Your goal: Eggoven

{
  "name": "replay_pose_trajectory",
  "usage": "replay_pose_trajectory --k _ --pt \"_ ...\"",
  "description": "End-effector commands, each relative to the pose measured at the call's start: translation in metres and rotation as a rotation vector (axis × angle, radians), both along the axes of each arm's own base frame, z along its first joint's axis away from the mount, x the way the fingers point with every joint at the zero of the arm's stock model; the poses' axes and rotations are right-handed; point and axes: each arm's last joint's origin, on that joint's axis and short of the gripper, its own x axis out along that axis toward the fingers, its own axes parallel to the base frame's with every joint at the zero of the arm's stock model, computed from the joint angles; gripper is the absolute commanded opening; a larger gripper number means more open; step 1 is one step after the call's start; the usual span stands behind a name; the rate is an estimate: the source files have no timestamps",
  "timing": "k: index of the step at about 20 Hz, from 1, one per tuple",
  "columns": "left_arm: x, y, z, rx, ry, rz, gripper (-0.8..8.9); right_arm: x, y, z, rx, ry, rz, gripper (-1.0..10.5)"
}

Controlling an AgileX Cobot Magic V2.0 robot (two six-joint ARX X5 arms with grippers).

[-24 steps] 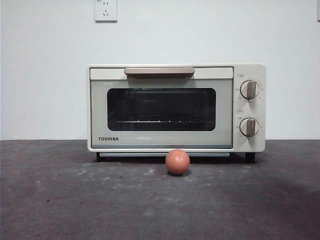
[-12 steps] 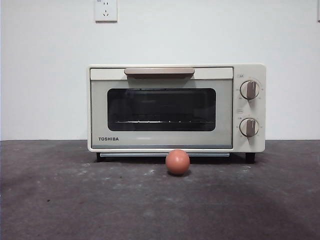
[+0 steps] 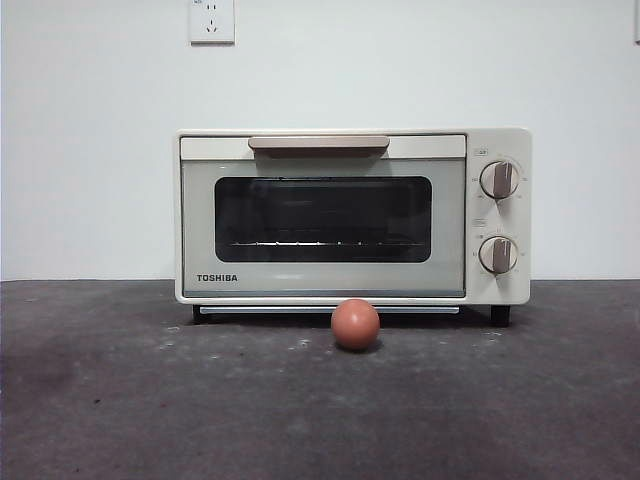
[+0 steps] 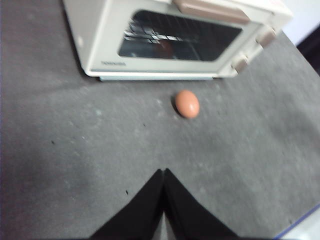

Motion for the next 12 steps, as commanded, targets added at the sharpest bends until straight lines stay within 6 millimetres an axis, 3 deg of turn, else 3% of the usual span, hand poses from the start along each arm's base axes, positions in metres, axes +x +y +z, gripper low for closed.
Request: replay_pose_trajectory --k 1,5,6,8,9,12 --pt "0.002 -0.002 0.008 0.032 -0.030 -0.047 0.07 0.000 0.004 0.006 -0.053 -0.016 0.088 0.0" --pt "0.003 -0.003 0.009 0.035 -0.031 -0.061 0.07 0.000 0.008 0.006 -0.058 -0.017 0.135 0.2" --pt "0.003 -0.003 0.009 0.034 -0.031 -0.060 0.07 0.000 0.009 0.006 -0.056 -0.023 0.137 1.0" --pt "0.003 -0.003 0.009 0.034 -0.031 -0.060 0.07 0.001 0.009 0.008 -0.045 -0.028 0.126 3.8" --pt "0.003 -0.003 0.009 0.034 -0.031 -0.060 0.07 0.003 0.009 0.008 -0.021 -0.012 0.103 4.3" --pt "0.003 -0.003 0.009 0.034 -0.032 -0.060 0.07 0.011 0.011 0.008 -0.001 0.010 0.091 4.3"
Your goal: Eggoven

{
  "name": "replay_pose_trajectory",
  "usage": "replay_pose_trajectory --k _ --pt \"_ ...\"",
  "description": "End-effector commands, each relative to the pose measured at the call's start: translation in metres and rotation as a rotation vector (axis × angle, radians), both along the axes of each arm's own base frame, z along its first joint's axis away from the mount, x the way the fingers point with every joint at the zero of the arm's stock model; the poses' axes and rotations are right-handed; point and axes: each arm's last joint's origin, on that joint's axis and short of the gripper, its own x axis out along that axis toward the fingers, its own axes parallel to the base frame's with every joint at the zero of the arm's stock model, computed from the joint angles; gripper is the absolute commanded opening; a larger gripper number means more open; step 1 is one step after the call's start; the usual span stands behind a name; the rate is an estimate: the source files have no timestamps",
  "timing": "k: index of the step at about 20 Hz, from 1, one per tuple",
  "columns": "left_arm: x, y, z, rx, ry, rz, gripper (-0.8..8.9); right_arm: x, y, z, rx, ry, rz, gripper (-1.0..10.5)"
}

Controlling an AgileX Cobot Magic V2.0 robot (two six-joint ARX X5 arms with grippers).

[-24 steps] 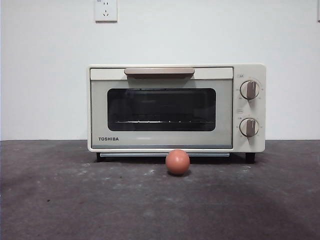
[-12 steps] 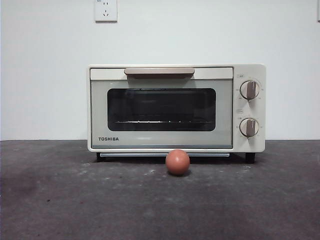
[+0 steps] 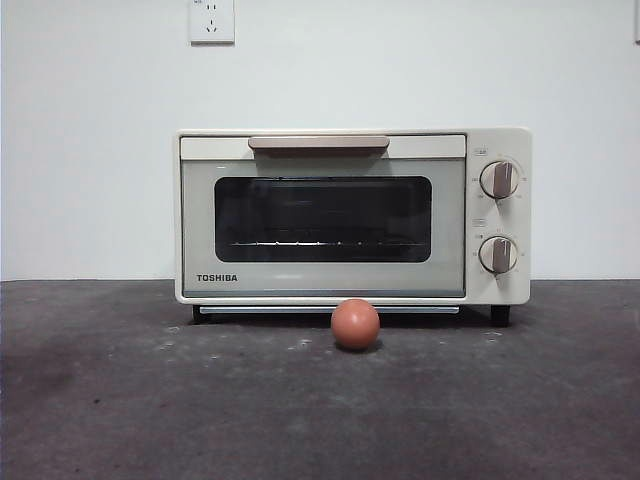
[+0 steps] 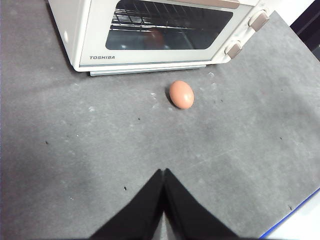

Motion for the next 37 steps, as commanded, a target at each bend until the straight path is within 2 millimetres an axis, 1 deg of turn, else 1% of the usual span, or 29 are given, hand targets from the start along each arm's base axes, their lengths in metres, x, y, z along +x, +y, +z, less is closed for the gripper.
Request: replay_pose_trajectory --k 1,4,6,9,12,14,18,20,25,28,31,37 --pt "0.000 0.000 0.006 0.002 -0.030 -0.011 0.07 0.009 0.002 0.005 0.040 0.019 -0.014 4.3" --pt "0.000 0.000 0.007 0.002 -0.031 -0.011 0.07 0.026 0.012 0.004 0.086 0.053 0.004 4.2" --pt "0.001 0.000 0.007 0.001 -0.038 -0.010 0.07 0.044 0.028 0.004 0.123 0.070 0.034 4.2" --pt "0.001 0.000 0.007 0.001 -0.040 -0.010 0.07 0.068 0.060 -0.004 0.112 0.077 0.043 4.2" --pt "0.001 0.000 0.007 0.001 -0.040 -0.010 0.07 0.090 0.095 -0.020 0.078 0.074 -0.006 4.2" --pt "0.001 0.000 0.007 0.001 -0.040 -0.010 0.07 0.103 0.114 -0.034 0.074 0.088 -0.036 4.2" --pt "0.001 -0.001 0.007 -0.002 -0.038 -0.012 0.07 0.126 0.142 -0.067 -0.007 0.110 -0.113 4.2" --pt "0.000 -0.002 0.007 -0.002 -0.037 -0.022 0.07 0.138 0.152 -0.079 -0.054 0.125 -0.146 4.2" --pt "0.000 -0.005 0.007 -0.004 -0.032 -0.051 0.07 0.169 0.177 -0.099 -0.125 0.170 -0.164 4.2" --pt "-0.001 -0.006 0.007 -0.004 -0.032 -0.062 0.07 0.182 0.189 -0.112 -0.180 0.186 -0.179 4.2" --pt "-0.001 -0.007 0.007 -0.004 -0.032 -0.067 0.07 0.190 0.195 -0.120 -0.206 0.190 -0.192 4.2" --pt "-0.001 -0.007 0.007 -0.004 -0.032 -0.067 0.07 0.196 0.198 -0.140 -0.244 0.192 -0.212 4.2"
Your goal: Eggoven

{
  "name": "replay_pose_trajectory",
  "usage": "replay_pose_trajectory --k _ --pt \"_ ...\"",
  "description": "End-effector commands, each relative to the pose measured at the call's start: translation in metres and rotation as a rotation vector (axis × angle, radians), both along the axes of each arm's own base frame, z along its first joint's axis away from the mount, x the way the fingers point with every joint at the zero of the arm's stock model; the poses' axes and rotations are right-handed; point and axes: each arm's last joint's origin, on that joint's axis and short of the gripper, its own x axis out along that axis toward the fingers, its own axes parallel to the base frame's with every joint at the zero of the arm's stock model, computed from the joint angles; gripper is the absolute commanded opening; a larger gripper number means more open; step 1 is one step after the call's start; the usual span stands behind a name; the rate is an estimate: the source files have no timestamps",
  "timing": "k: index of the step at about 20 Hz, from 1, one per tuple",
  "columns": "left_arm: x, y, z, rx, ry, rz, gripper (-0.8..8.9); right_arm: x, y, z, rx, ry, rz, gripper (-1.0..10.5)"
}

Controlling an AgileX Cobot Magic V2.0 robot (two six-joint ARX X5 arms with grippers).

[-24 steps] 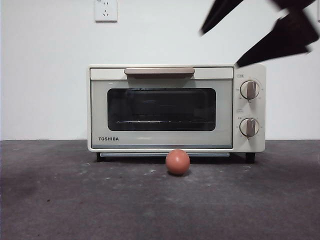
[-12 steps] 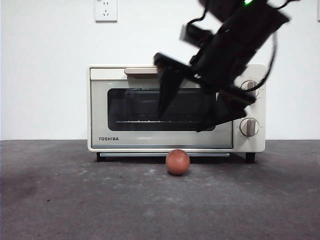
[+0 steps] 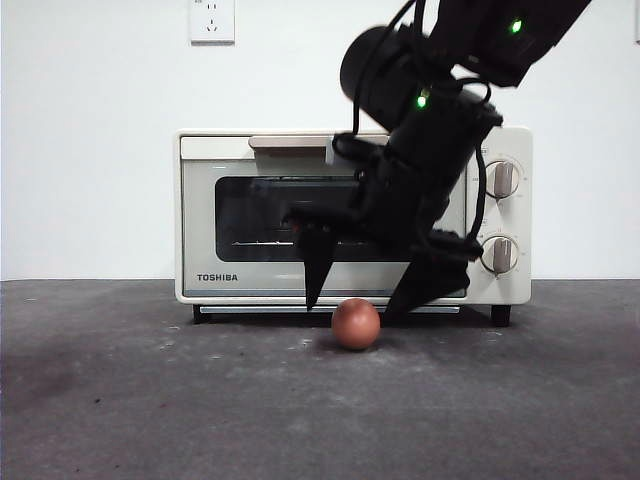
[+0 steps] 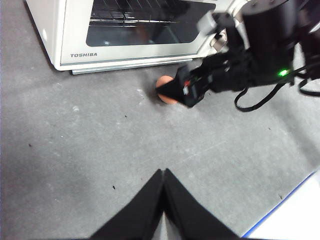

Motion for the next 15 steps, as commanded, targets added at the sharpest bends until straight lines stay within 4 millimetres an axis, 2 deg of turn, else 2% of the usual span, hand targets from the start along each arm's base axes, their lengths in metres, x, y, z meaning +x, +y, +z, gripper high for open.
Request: replay_pose_trajectory --k 1,5,9,15 --pt "0.000 0.000 0.007 -0.004 -0.026 -0.007 0.07 0.004 0.007 -0.005 -0.005 -0.020 0.007 4.2" --pt "0.000 0.000 0.007 -0.004 -0.026 -0.007 0.07 0.007 0.009 -0.018 -0.025 -0.006 0.000 4.2" --pt "0.000 0.000 0.007 -0.004 -0.026 -0.007 0.07 0.008 0.010 -0.017 -0.035 -0.033 -0.018 3.5" --pt "0.000 0.000 0.007 -0.004 -0.025 -0.007 0.07 0.007 0.009 -0.018 -0.044 -0.020 -0.020 1.0"
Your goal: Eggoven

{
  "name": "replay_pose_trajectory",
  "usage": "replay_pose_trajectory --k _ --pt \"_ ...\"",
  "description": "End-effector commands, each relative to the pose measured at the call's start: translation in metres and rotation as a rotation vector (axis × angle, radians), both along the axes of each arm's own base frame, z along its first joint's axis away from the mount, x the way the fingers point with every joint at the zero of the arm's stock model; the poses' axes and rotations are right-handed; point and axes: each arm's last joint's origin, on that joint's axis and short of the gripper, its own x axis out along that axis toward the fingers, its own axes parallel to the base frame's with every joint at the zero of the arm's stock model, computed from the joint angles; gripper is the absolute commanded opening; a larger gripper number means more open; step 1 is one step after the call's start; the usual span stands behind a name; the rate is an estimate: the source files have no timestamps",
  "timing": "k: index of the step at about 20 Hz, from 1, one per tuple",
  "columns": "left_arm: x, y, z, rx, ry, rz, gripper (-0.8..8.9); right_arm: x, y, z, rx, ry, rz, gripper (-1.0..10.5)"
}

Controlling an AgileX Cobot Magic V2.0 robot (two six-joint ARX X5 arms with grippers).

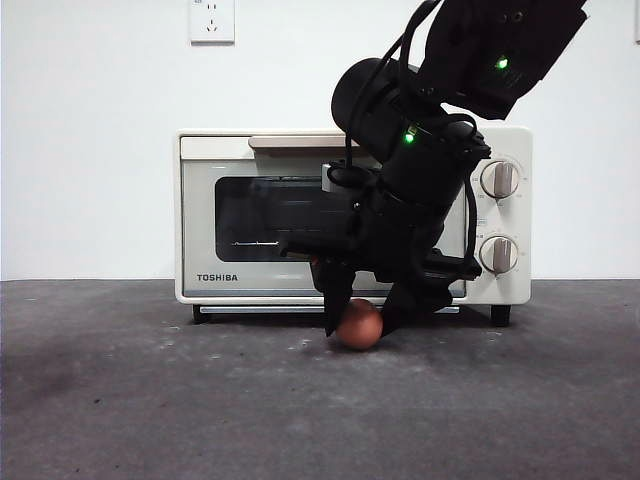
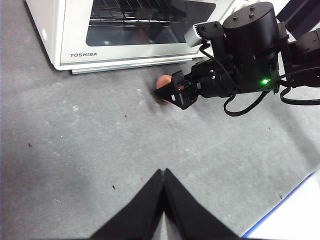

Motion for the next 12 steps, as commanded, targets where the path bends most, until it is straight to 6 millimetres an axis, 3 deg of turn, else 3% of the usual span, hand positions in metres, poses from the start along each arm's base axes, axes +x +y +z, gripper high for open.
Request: replay_pose_trajectory --k 1,3,7,12 --pt "0.000 0.000 0.007 -0.004 -0.026 -0.007 0.07 0.002 0.005 0.000 -0.002 -0.008 0.009 0.7" --pt "0.000 0.000 0.007 -0.004 -0.027 -0.007 0.07 0.001 0.005 0.000 0.004 -0.003 0.015 0.0" --pt "0.003 -0.001 0.007 -0.005 -0.033 -0.006 0.07 -0.005 0.004 0.014 0.004 -0.007 0.038 0.0" --pt "0.027 -0.006 0.012 -0.054 -0.080 0.006 0.07 -0.035 -0.005 0.074 -0.005 -0.081 0.128 0.0"
